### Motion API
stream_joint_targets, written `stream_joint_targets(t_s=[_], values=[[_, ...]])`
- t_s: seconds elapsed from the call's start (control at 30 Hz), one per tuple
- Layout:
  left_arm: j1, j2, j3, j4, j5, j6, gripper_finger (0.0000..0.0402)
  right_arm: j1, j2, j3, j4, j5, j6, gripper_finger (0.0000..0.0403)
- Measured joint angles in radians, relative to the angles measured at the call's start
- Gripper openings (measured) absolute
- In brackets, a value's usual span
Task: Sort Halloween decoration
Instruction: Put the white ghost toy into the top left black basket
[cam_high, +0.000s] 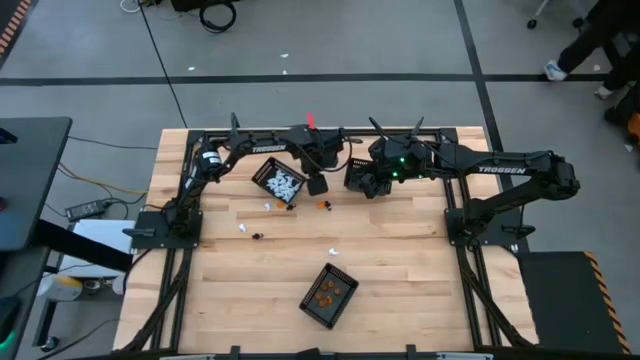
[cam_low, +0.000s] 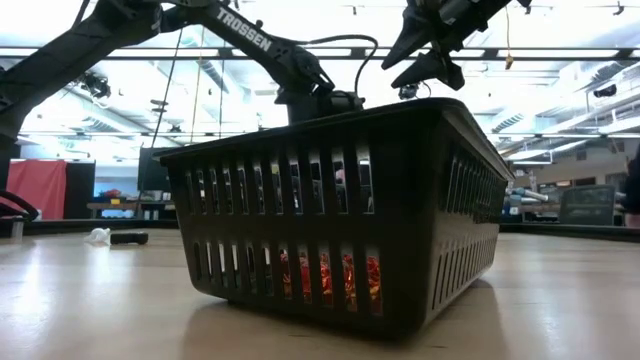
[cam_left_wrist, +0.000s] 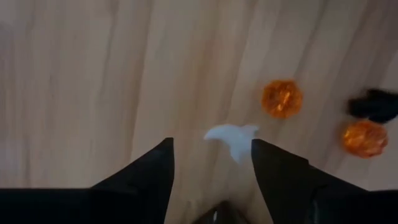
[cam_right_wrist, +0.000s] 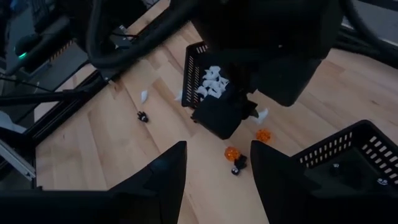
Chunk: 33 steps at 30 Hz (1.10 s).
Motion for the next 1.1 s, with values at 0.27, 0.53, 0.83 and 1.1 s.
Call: stream_joint_targets(t_s=[0.27,0.53,0.83,1.1], values=[[-0.007,0.010,-0.030,0.020,-0.006,0.047,0.0222,0.000,0.000,0.000,0.003,0.000,0.000,0.0182],[-0.025,0.039,-0.028,0.028,0.003,0.066,0.0214,0.000,0.000,0.000,0.015,0.000,0.007,0.0182],[-0.043,0.035,-0.025,0.026,-0.062,0.094,0.0194,0.000,0.000,0.000,0.019,0.000,0.007,0.0182],[0.007,-0.047,-0.024,-0.024,0.031,0.168,0.0194,0.001,0.000,0.000,0.021,0.026,0.037,0.0182]])
